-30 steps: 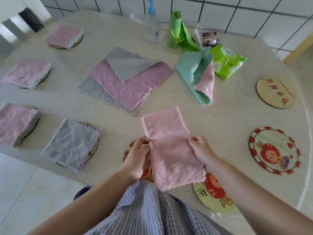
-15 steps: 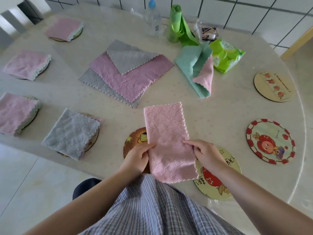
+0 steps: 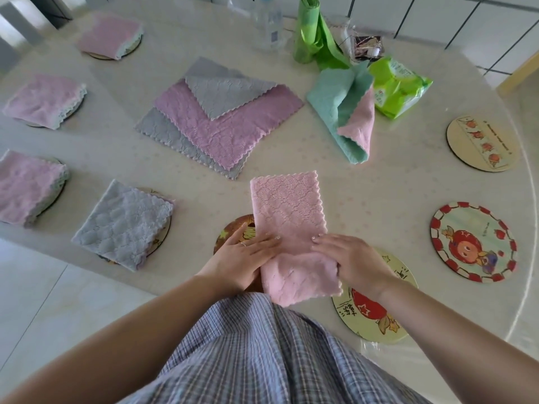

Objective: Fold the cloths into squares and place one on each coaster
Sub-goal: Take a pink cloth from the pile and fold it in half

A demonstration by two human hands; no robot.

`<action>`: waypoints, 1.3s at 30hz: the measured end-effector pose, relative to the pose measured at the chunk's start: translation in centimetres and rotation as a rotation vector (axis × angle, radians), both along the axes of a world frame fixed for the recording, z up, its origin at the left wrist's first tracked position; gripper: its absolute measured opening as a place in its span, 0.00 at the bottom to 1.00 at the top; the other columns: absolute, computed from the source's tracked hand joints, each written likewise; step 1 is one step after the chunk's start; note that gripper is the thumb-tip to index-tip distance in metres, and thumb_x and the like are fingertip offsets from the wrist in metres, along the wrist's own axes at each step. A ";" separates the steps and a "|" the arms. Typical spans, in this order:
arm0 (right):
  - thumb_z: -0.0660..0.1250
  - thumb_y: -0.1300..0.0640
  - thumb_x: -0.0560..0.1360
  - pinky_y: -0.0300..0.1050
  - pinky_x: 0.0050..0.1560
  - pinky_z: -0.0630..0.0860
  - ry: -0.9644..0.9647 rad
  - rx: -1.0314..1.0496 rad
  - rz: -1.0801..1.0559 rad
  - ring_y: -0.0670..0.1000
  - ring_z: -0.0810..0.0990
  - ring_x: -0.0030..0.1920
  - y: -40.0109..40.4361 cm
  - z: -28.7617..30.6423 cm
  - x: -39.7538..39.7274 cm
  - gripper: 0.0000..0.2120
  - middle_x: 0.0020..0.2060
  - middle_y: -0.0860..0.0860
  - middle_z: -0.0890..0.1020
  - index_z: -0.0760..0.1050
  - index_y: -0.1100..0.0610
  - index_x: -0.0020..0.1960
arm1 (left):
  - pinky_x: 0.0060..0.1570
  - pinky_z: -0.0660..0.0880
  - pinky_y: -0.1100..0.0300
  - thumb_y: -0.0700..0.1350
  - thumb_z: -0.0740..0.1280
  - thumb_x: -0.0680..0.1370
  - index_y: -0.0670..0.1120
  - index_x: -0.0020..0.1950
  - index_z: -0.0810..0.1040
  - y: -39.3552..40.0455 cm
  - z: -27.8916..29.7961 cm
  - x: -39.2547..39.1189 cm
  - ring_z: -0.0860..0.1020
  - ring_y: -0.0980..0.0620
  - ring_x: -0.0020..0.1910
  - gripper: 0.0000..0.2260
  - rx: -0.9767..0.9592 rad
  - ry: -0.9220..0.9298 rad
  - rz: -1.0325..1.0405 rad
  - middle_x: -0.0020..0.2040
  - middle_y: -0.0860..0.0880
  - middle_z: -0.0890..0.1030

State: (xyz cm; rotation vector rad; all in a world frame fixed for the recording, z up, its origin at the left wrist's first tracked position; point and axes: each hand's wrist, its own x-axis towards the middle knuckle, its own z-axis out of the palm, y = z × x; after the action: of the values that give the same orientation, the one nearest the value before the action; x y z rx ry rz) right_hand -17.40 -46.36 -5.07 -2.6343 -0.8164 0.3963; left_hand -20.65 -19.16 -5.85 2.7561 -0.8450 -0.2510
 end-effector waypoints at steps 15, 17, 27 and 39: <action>0.57 0.69 0.77 0.32 0.21 0.68 0.683 0.185 -0.612 0.46 0.72 0.24 3.6 2.0 7.7 0.13 0.29 0.52 0.75 0.72 0.56 0.38 | 0.40 0.76 0.62 0.47 0.59 0.80 0.48 0.50 0.77 -2.6 3.7 5.0 0.77 0.55 0.38 0.08 -0.740 0.630 0.828 0.45 0.46 0.81; 0.59 0.64 0.78 0.35 0.20 0.68 0.787 0.253 -0.721 0.45 0.71 0.20 3.7 1.9 7.6 0.10 0.27 0.53 0.74 0.73 0.60 0.38 | 0.44 0.76 0.56 0.52 0.58 0.80 0.45 0.50 0.77 -2.3 3.0 5.7 0.77 0.49 0.41 0.13 -0.702 0.737 0.900 0.46 0.40 0.80; 0.65 0.55 0.75 0.45 0.38 0.73 0.590 0.364 -0.714 0.48 0.77 0.36 3.8 0.4 6.8 0.03 0.36 0.48 0.79 0.71 0.50 0.46 | 0.51 0.77 0.40 0.54 0.63 0.75 0.44 0.52 0.77 -1.9 2.0 7.7 0.80 0.40 0.50 0.15 -0.691 0.855 1.007 0.51 0.40 0.81; 0.67 0.53 0.74 0.41 0.35 0.68 0.346 0.509 -0.826 0.47 0.73 0.34 5.0 1.0 6.8 0.08 0.32 0.47 0.77 0.74 0.57 0.40 | 0.40 0.71 0.48 0.49 0.62 0.78 0.39 0.50 0.73 -3.1 1.8 8.2 0.75 0.42 0.41 0.13 -0.658 0.550 1.011 0.47 0.36 0.78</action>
State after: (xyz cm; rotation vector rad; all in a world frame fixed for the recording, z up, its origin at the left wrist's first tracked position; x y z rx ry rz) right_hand -10.61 -41.37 -4.04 -2.0894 0.2722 0.3307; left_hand -12.47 -22.30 -4.05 1.9859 0.5328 -0.3933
